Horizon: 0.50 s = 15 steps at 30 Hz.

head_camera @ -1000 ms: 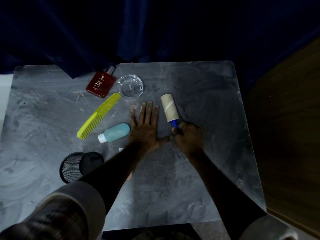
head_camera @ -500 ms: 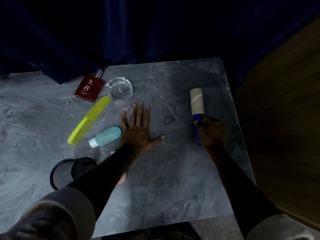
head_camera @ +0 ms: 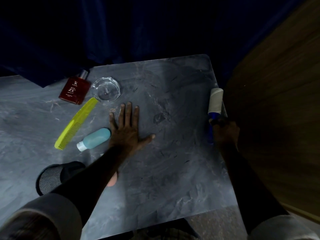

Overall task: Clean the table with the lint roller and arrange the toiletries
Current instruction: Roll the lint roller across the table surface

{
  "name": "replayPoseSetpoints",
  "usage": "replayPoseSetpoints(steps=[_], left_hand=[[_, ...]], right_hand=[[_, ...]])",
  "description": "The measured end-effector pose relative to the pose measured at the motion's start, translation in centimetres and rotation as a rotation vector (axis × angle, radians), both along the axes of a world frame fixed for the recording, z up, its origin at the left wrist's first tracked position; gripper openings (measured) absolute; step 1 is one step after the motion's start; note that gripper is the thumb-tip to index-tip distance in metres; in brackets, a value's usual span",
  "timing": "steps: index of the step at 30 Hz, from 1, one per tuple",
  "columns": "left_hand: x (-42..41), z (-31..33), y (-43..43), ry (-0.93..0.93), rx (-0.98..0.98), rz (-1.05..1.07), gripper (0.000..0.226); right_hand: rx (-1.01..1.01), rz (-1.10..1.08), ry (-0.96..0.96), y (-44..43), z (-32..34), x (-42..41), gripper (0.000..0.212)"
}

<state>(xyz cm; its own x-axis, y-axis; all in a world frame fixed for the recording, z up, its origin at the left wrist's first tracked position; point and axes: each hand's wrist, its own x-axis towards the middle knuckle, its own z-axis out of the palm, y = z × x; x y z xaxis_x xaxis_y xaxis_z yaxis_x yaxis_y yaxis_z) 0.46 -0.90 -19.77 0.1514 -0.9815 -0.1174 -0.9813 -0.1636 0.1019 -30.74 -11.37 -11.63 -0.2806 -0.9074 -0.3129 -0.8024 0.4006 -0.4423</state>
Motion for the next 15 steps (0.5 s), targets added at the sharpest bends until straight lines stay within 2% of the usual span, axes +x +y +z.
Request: replayPoseSetpoints(steps=[9,15], left_hand=[[-0.1,0.3,0.1,0.013,0.003,0.001,0.129],[-0.1,0.7,0.1,0.026,0.008,0.005,0.128]], right_hand=[[0.007,0.018,0.098,0.1,0.2,-2.1,0.039],[0.008,0.048,0.085,0.0,0.5,-1.5,0.035]])
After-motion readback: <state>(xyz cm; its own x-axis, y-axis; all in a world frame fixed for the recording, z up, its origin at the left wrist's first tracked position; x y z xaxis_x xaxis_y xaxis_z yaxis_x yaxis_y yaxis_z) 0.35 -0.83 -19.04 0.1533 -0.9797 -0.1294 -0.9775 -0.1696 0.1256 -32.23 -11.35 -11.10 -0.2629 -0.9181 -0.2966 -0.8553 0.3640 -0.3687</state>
